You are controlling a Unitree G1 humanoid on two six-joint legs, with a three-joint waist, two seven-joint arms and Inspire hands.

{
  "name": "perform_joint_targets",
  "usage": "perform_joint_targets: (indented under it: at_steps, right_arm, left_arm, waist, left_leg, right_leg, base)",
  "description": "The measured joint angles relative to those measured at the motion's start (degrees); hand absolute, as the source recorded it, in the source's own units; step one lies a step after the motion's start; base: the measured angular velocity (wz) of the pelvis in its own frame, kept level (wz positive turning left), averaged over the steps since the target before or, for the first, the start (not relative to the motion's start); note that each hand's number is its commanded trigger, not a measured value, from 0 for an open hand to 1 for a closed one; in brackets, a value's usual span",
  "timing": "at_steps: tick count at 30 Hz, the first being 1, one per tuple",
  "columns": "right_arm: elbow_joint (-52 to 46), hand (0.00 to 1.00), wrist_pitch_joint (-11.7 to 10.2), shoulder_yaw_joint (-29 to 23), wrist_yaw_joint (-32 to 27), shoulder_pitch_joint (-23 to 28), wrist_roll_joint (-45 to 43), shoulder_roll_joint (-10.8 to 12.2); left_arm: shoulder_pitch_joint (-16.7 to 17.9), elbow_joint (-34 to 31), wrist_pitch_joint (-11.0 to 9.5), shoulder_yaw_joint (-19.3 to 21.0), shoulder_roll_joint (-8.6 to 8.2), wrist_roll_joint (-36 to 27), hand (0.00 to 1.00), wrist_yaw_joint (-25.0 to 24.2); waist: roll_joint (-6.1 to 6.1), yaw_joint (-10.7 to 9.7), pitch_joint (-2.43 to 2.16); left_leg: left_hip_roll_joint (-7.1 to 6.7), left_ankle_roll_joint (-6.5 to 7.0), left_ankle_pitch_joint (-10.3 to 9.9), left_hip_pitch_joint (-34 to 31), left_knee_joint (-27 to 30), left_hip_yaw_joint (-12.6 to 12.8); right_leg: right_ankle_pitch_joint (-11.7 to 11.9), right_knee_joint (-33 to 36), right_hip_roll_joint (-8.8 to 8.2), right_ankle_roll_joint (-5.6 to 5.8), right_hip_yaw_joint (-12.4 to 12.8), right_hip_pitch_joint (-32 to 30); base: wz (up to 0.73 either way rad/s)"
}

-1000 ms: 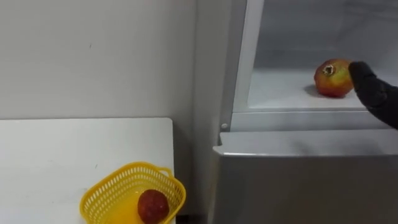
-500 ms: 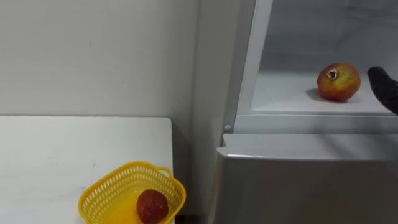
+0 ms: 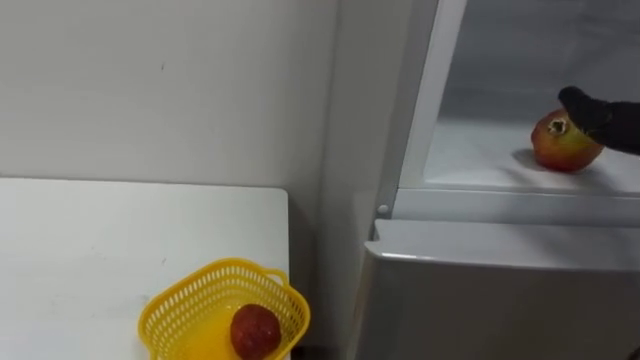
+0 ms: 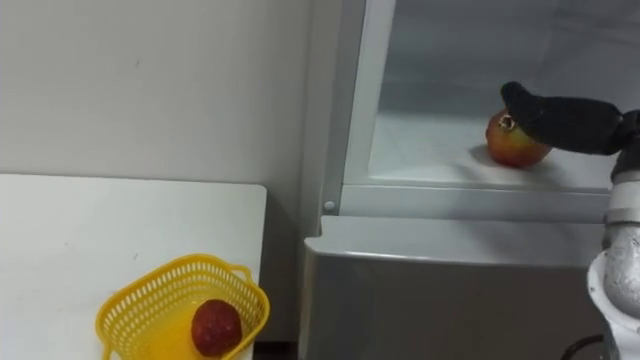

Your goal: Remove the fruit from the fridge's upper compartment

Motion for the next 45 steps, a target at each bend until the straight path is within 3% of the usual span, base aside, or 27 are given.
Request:
perform_joint_targets:
  at_steps: [11,19,35,45]
  right_arm:
    - [1.77,0.00,1.98,1.69,3.15,-0.01,0.49,-0.40]
    - [6.72,0.00,2.77,2.19,3.17,-0.01,2.09,-3.31]
    - [10.96,0.00,3.92,3.88,7.89,-0.01,5.64,-3.53]
    - [12.97,0.00,3.76,3.82,10.76,-0.05,8.04,-3.55]
  left_arm:
    - [0.04,0.02,1.09,-0.02,0.02,-0.04,0.00,-0.69]
    - [-0.03,-0.24,1.16,-0.03,0.13,-0.04,0.00,-0.53]
    - [-0.09,-1.49,2.25,-0.02,0.81,-0.04,0.00,-0.56]
    - [-0.37,-1.36,2.38,0.00,0.95,0.02,0.00,-0.60]
  waist:
    - [0.00,0.05,0.04]
    - [-0.45,0.07,0.19]
    - [-0.93,-0.26,-0.01]
    - [-1.15,0.02,-0.19]
  left_leg:
    - [0.06,-0.03,-0.02,-0.21,0.34,-0.06]
    - [0.05,-0.03,-0.02,-0.09,0.32,0.05]
    - [0.03,0.00,-0.04,-0.38,0.32,0.15]
    - [0.01,0.00,-0.04,-0.44,0.52,-0.31]
  right_leg:
    - [0.00,0.07,0.00,-0.01,0.03,-0.10]
    - [0.00,0.05,-0.02,-0.01,-0.02,-0.05]
    - [0.00,0.04,-0.13,0.00,-0.31,-0.17]
    - [0.00,0.05,-0.32,-0.01,-1.81,-0.02]
  base:
    - [0.00]
    - [0.00]
    - [0.00]
    - [0.00]
